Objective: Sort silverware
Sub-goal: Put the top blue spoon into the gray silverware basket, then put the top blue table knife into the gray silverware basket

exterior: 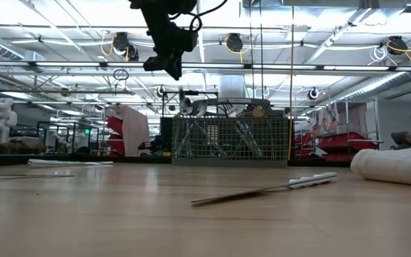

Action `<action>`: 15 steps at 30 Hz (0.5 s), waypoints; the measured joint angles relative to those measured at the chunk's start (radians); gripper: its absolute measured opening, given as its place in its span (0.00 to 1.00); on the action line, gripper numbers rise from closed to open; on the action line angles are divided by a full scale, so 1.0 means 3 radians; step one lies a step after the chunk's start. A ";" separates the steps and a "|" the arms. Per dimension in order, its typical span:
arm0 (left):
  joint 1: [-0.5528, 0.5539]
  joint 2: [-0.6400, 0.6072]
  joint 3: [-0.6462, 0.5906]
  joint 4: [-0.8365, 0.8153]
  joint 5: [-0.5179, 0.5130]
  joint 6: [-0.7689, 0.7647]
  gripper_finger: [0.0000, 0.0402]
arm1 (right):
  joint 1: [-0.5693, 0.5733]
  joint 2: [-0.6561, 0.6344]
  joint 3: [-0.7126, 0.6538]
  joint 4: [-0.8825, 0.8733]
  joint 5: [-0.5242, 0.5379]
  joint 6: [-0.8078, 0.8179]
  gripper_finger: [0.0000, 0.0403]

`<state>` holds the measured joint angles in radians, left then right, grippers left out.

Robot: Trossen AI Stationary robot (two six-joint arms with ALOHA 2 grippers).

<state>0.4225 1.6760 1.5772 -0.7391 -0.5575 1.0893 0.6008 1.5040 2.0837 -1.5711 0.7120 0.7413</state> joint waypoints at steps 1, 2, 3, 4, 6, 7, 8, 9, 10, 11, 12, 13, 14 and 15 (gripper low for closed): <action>0.0002 0.0000 0.0000 0.0000 -0.0001 0.0001 0.20 | 0.0006 0.0000 -0.0004 0.0000 -0.0017 0.0016 0.46; 0.0002 0.0000 0.0000 0.0001 -0.0004 0.0001 0.22 | 0.0011 0.0000 -0.0004 0.0001 -0.0018 0.0022 0.46; 0.0000 0.0000 0.0000 0.0004 -0.0033 0.0000 0.24 | 0.0011 0.0000 -0.0003 0.0000 -0.0018 0.0024 0.46; -0.0002 0.0000 0.0000 0.0023 -0.0110 -0.0008 0.26 | 0.0011 0.0000 -0.0004 0.0001 -0.0018 0.0035 0.46; -0.0005 -0.0030 0.0000 0.0084 -0.0264 -0.0022 0.28 | 0.0011 0.0000 -0.0004 0.0001 -0.0019 0.0049 0.46; -0.0004 -0.0056 0.0000 0.0105 -0.0364 -0.0033 0.28 | 0.0011 0.0000 -0.0004 0.0000 -0.0019 0.0049 0.46; -0.0011 -0.0086 0.0000 0.0131 -0.0508 -0.0129 0.29 | 0.0011 0.0000 -0.0003 0.0001 -0.0019 0.0047 0.46; -0.0026 -0.0114 0.0000 0.0155 -0.0704 -0.0317 0.29 | 0.0011 0.0000 -0.0004 0.0000 -0.0019 0.0047 0.46; -0.0043 -0.0152 0.0000 0.0145 -0.0899 -0.0607 0.29 | 0.0011 0.0000 -0.0003 0.0001 -0.0019 0.0051 0.46; -0.0068 -0.0206 0.0000 0.0046 -0.1017 -0.1028 0.29 | 0.0011 0.0000 -0.0004 0.0001 -0.0020 0.0066 0.46; -0.0097 -0.0279 0.0000 -0.0164 -0.1026 -0.1539 0.29 | 0.0011 0.0000 -0.0003 0.0000 -0.0021 0.0090 0.46; -0.0121 -0.0366 0.0000 -0.0460 -0.0907 -0.2136 0.29 | 0.0011 0.0000 -0.0004 0.0001 -0.0023 0.0104 0.46; -0.0144 -0.0440 0.0002 -0.0760 -0.0674 -0.2758 0.29 | 0.0011 0.0000 -0.0004 0.0000 -0.0023 0.0108 0.46; -0.0155 -0.0504 0.0005 -0.1048 -0.0369 -0.3388 0.29 | 0.0011 0.0000 -0.0003 0.0001 -0.0023 0.0108 0.46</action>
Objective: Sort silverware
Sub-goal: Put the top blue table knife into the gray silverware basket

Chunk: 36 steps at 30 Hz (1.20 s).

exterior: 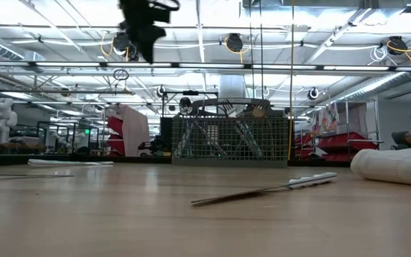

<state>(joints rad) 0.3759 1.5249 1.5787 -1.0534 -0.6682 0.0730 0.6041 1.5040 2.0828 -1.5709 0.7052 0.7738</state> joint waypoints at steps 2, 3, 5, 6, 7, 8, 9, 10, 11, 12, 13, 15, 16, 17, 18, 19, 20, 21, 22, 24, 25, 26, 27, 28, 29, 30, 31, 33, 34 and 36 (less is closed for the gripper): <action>0.0004 -0.0077 -0.0061 -0.0515 0.0544 -0.0915 0.29 | 0.0000 0.0000 -0.0001 0.0001 0.0000 -0.0002 0.46; -0.0011 -0.0093 -0.0127 -0.0760 0.0709 -0.1230 0.29 | 0.0000 0.0000 -0.0001 -0.0001 0.0001 -0.0017 0.46; -0.0103 -0.0131 -0.0277 -0.1141 0.0843 -0.1629 0.29 | 0.0000 0.0000 0.0000 -0.0001 0.0003 -0.0057 0.46; -0.0182 -0.0155 -0.0379 -0.1283 0.0836 -0.1762 0.29 | 0.0000 0.0000 0.0000 -0.0001 0.0002 -0.0082 0.46; -0.0241 -0.0180 -0.0498 -0.1388 0.0812 -0.1860 0.29 | 0.0000 0.0000 -0.0001 0.0000 0.0005 -0.0101 0.46; -0.0285 -0.0196 -0.0631 -0.1440 0.0793 -0.1917 0.29 | 0.0000 0.0000 -0.0001 -0.0001 0.0011 -0.0117 0.46; -0.0317 -0.0213 -0.0787 -0.1414 0.0780 -0.1975 0.29 | 0.0000 0.0000 -0.0001 -0.0001 0.0018 -0.0135 0.46; -0.0324 -0.0230 -0.0942 -0.1330 0.0789 -0.2047 0.29 | 0.0000 0.0000 -0.0001 -0.0001 0.0029 -0.0146 0.46; -0.0317 -0.0257 -0.1097 -0.1222 0.0825 -0.2123 0.29 | 0.0000 0.0000 -0.0001 -0.0001 0.0032 -0.0164 0.46; -0.0295 -0.0303 -0.1265 -0.1096 0.0897 -0.2194 0.29 | 0.0000 0.0000 -0.0001 0.0000 0.0033 -0.0174 0.46; -0.0258 -0.0339 -0.1421 -0.0976 0.0986 -0.2235 0.29 | 0.0000 0.0000 -0.0001 -0.0001 0.0032 -0.0187 0.46; -0.0153 -0.0389 -0.1719 -0.0687 0.1149 -0.2315 0.29 | 0.0000 0.0000 0.0000 0.0000 0.0032 -0.0219 0.46; -0.0092 -0.0409 -0.1844 -0.0566 0.1227 -0.2335 0.29 | 0.0000 0.0000 -0.0001 -0.0001 0.0032 -0.0230 0.46; -0.0038 -0.0436 -0.1946 -0.0496 0.1276 -0.2358 0.29 | 0.0000 0.0000 -0.0001 -0.0001 0.0032 -0.0239 0.46; 0.0010 -0.0456 -0.2018 -0.0493 0.1298 -0.2393 0.29 | 0.0000 0.0000 0.0000 -0.0001 0.0032 -0.0243 0.46; 0.0053 -0.0470 -0.2079 -0.0505 0.1302 -0.2409 0.29 | 0.0000 0.0000 -0.0001 -0.0001 0.0032 -0.0249 0.46; 0.0099 -0.0485 -0.2132 -0.0501 0.1301 -0.2408 0.29 | 0.0000 0.0000 -0.0001 -0.0001 0.0032 -0.0249 0.46; 0.0146 -0.0501 -0.2181 -0.0482 0.1304 -0.2407 0.29 | 0.0000 0.0000 -0.0001 -0.0001 0.0032 -0.0249 0.46; 0.0191 -0.0518 -0.2212 -0.0448 0.1335 -0.2406 0.29 | 0.0000 0.0000 0.0000 -0.0001 0.0032 -0.0249 0.46; 0.0277 -0.0563 -0.2257 -0.0244 0.1462 -0.2361 0.29 | 0.0000 0.0000 0.0000 -0.0001 0.0032 -0.0251 0.46; 0.0312 -0.0574 -0.2275 -0.0148 0.1487 -0.2323 0.29 | 0.0000 0.0000 -0.0001 -0.0001 0.0032 -0.0251 0.46; 0.0343 -0.0576 -0.2301 -0.0068 0.1520 -0.2321 0.29 | 0.0000 0.0000 0.0001 -0.0001 0.0032 -0.0251 0.46; 0.0382 -0.0575 -0.2328 -0.0004 0.1535 -0.2310 0.29 | 0.0000 0.0000 0.0000 -0.0001 0.0032 -0.0251 0.46; 0.0423 -0.0573 -0.2352 0.0067 0.1542 -0.2284 0.29 | 0.0000 0.0000 -0.0001 -0.0001 0.0036 -0.0249 0.46; 0.0458 -0.0573 -0.2377 0.0140 0.1549 -0.2242 0.29 | 0.0000 0.0000 0.0000 -0.0001 0.0045 -0.0246 0.46; 0.0495 -0.0574 -0.2404 0.0203 0.1587 -0.2218 0.29 | 0.0000 0.0000 -0.0001 -0.0001 0.0066 -0.0236 0.46; 0.0529 -0.0567 -0.2429 0.0232 0.1632 -0.2182 0.29 | 0.0000 0.0000 -0.0001 -0.0001 0.0072 -0.0231 0.46; 0.0591 -0.0562 -0.2468 0.0241 0.1667 -0.2064 0.29 | 0.0000 0.0000 -0.0001 -0.0001 0.0074 -0.0217 0.46; 0.0614 -0.0565 -0.2484 0.0261 0.1671 -0.2013 0.29 | 0.0000 0.0000 0.0000 -0.0001 0.0075 -0.0211 0.46; 0.0668 -0.0565 -0.2537 0.0306 0.1673 -0.1908 0.29 | -0.0001 0.0000 -0.0001 -0.0001 0.0084 -0.0211 0.46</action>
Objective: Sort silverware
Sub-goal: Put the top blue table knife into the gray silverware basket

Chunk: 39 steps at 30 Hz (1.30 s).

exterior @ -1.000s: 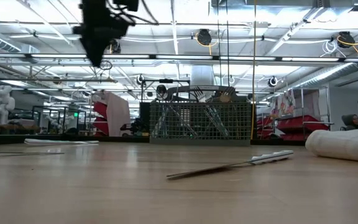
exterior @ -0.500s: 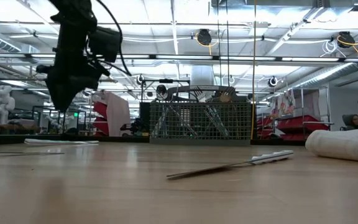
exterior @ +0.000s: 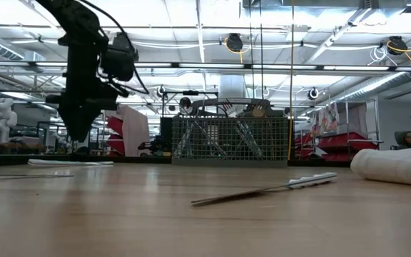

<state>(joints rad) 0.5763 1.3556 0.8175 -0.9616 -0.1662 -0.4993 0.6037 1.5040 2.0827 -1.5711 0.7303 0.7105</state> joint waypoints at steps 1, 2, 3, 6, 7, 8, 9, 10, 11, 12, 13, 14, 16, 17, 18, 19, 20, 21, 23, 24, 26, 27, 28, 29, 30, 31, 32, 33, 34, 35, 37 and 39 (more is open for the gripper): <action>0.0026 0.0000 -0.0034 0.0023 0.0025 0.0043 0.29 | 0.0001 0.0000 0.0000 0.0000 0.0001 0.0000 0.46; 0.0050 0.0000 -0.0064 0.0078 0.0080 0.0075 0.29 | 0.0001 0.0000 0.0000 0.0000 0.0002 -0.0001 0.46; 0.0067 0.0000 -0.0091 0.0156 0.0123 0.0108 0.29 | 0.0001 0.0000 0.0000 0.0000 0.0004 -0.0001 0.46; 0.0072 0.0000 -0.0155 0.0285 0.0142 0.0119 0.29 | 0.0001 0.0000 0.0000 0.0000 0.0007 -0.0001 0.46; 0.0070 0.0001 -0.0165 0.0330 0.0144 0.0119 0.29 | 0.0001 0.0000 0.0001 0.0000 0.0011 -0.0002 0.46; 0.0070 0.0001 -0.0167 0.0387 0.0144 0.0123 0.29 | 0.0000 0.0000 0.0000 0.0000 0.0014 -0.0007 0.46; 0.0071 0.0001 -0.0167 0.0417 0.0136 0.0128 0.29 | 0.0001 0.0000 0.0000 0.0000 0.0017 -0.0013 0.46; 0.0072 0.0001 -0.0168 0.0412 0.0114 0.0141 0.29 | 0.0001 0.0000 0.0000 0.0000 0.0017 -0.0015 0.46; 0.0072 0.0002 -0.0171 0.0406 0.0103 0.0147 0.29 | 0.0001 0.0000 0.0000 0.0000 0.0018 -0.0017 0.46; 0.0072 0.0005 -0.0171 0.0412 0.0097 0.0148 0.29 | 0.0001 0.0000 0.0000 0.0000 0.0020 -0.0018 0.46; 0.0072 0.0005 -0.0171 0.0421 0.0085 0.0144 0.29 | 0.0001 0.0000 0.0000 0.0000 0.0022 -0.0021 0.46; 0.0079 0.0005 -0.0171 0.0420 0.0065 0.0142 0.29 | 0.0001 0.0000 0.0000 0.0000 0.0022 -0.0024 0.46; 0.0090 0.0022 -0.0171 0.0427 0.0050 0.0124 0.29 | 0.0001 0.0000 0.0000 0.0000 0.0023 -0.0024 0.46; 0.0091 0.0043 -0.0171 0.0440 0.0050 0.0125 0.29 | 0.0001 0.0000 0.0000 0.0000 0.0023 -0.0024 0.46; 0.0091 0.0068 -0.0171 0.0443 0.0047 0.0129 0.29 | 0.0001 0.0000 0.0000 0.0000 0.0023 -0.0025 0.46; 0.0089 0.0093 -0.0171 0.0442 0.0046 0.0140 0.29 | 0.0001 0.0000 0.0000 0.0000 0.0023 -0.0024 0.46; 0.0087 0.0123 -0.0171 0.0445 0.0045 0.0142 0.29 | 0.0000 0.0000 0.0000 0.0000 0.0023 -0.0024 0.46; 0.0088 0.0160 -0.0171 0.0446 0.0044 0.0144 0.29 | 0.0001 0.0000 0.0000 0.0000 0.0023 -0.0025 0.46; 0.0089 0.0233 -0.0171 0.0457 0.0009 0.0148 0.29 | 0.0001 0.0000 0.0000 0.0000 0.0022 -0.0025 0.46; 0.0089 0.0265 -0.0171 0.0469 -0.0017 0.0147 0.29 | 0.0000 0.0000 0.0000 0.0000 0.0022 -0.0025 0.46; 0.0094 0.0332 -0.0170 0.0482 -0.0043 0.0148 0.29 | 0.0001 0.0000 0.0001 0.0000 0.0022 -0.0025 0.46; 0.0100 0.0363 -0.0170 0.0485 -0.0043 0.0150 0.29 | 0.0000 0.0000 0.0000 0.0000 0.0022 -0.0025 0.46; 0.0110 0.0388 -0.0170 0.0487 -0.0043 0.0166 0.29 | 0.0000 0.0000 0.0000 0.0000 0.0022 -0.0025 0.46; 0.0125 0.0409 -0.0170 0.0491 -0.0047 0.0203 0.29 | 0.0000 0.0000 0.0000 0.0000 0.0022 -0.0025 0.46; 0.0144 0.0435 -0.0170 0.0491 -0.0054 0.0216 0.29 | 0.0000 0.0000 0.0001 0.0000 0.0022 -0.0025 0.46; 0.0166 0.0458 -0.0170 0.0494 -0.0055 0.0232 0.29 | 0.0000 0.0000 0.0000 0.0000 0.0021 -0.0022 0.46; 0.0192 0.0478 -0.0170 0.0501 -0.0055 0.0235 0.29 | 0.0000 0.0000 0.0000 0.0000 0.0020 -0.0015 0.46; 0.0216 0.0495 -0.0170 0.0524 -0.0055 0.0237 0.29 | 0.0001 0.0000 0.0000 0.0000 0.0020 -0.0009 0.46; 0.0240 0.0513 -0.0173 0.0585 -0.0039 0.0242 0.29 | 0.0000 0.0000 0.0001 0.0001 0.0020 -0.0002 0.46; 0.0268 0.0532 -0.0185 0.0689 0.0037 0.0271 0.29 | 0.0000 0.0000 0.0000 0.0000 0.0019 -0.0001 0.46; 0.0310 0.0575 -0.0223 0.0863 0.0217 0.0291 0.29 | 0.0001 0.0000 0.0000 0.0000 0.0019 0.0001 0.46; 0.0336 0.0633 -0.0253 0.0945 0.0257 0.0290 0.29 | 0.0000 0.0000 0.0000 0.0000 0.0020 0.0002 0.46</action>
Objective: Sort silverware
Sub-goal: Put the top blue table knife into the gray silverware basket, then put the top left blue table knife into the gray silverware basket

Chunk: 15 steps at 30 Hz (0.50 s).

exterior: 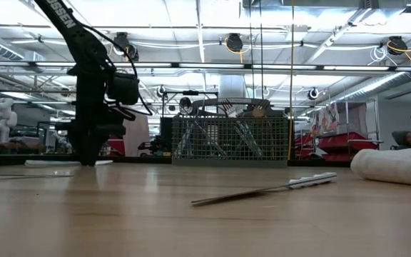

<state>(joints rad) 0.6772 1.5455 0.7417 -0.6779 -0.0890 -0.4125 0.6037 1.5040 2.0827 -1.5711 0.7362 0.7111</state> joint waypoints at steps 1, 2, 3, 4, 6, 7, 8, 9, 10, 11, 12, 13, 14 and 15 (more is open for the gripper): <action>0.0013 0.0027 -0.0010 0.0006 0.0004 0.0003 0.29 | 0.0000 0.0000 0.0000 0.0000 0.0000 0.0002 0.46; 0.0021 0.0060 -0.0022 0.0004 -0.0002 0.0004 0.29 | 0.0000 0.0000 0.0000 0.0000 0.0000 0.0010 0.46; 0.0026 0.0082 -0.0028 0.0002 -0.0013 0.0005 0.29 | 0.0000 0.0000 0.0001 0.0000 0.0000 0.0023 0.46; 0.0028 0.0093 -0.0035 0.0002 -0.0023 0.0015 0.29 | 0.0000 0.0000 0.0000 0.0000 -0.0003 0.0028 0.46; 0.0028 0.0102 -0.0038 0.0006 -0.0029 0.0027 0.29 | 0.0000 0.0000 0.0000 0.0000 -0.0013 0.0033 0.46; 0.0024 0.0100 -0.0037 0.0016 -0.0020 0.0013 0.29 | 0.0000 0.0000 0.0000 0.0000 -0.0013 0.0034 0.46; 0.0020 0.0083 -0.0025 0.0026 0.0028 0.0004 0.29 | 0.0000 0.0000 0.0000 0.0001 -0.0013 0.0034 0.46; 0.0013 0.0060 -0.0007 0.0029 0.0092 0.0001 0.29 | 0.0000 0.0000 0.0000 0.0000 -0.0013 0.0033 0.46; -0.0008 0.0033 0.0021 0.0023 0.0151 0.0000 0.29 | 0.0000 0.0000 0.0000 0.0000 -0.0013 0.0031 0.46; -0.0042 0.0012 0.0047 0.0006 0.0187 -0.0002 0.29 | 0.0001 0.0000 0.0000 0.0000 -0.0013 0.0023 0.46; -0.0090 -0.0012 0.0082 0.0001 0.0245 -0.0004 0.29 | 0.0000 0.0000 0.0000 0.0000 -0.0013 0.0015 0.46; -0.0140 -0.0048 0.0139 -0.0032 0.0260 -0.0002 0.29 | 0.0001 -0.0001 0.0001 0.0000 -0.0012 0.0006 0.46; -0.0174 -0.0094 0.0186 -0.0091 0.0217 0.0001 0.29 | -0.0001 0.0000 0.0001 0.0000 -0.0008 -0.0014 0.46; -0.0193 -0.0134 0.0224 -0.0188 0.0118 0.0001 0.29 | -0.0001 -0.0001 0.0000 0.0000 -0.0005 -0.0022 0.46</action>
<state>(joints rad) 0.6193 1.5052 0.8088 -0.7343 -0.0535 -0.4120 0.6033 1.5037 2.0827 -1.5711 0.7348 0.7044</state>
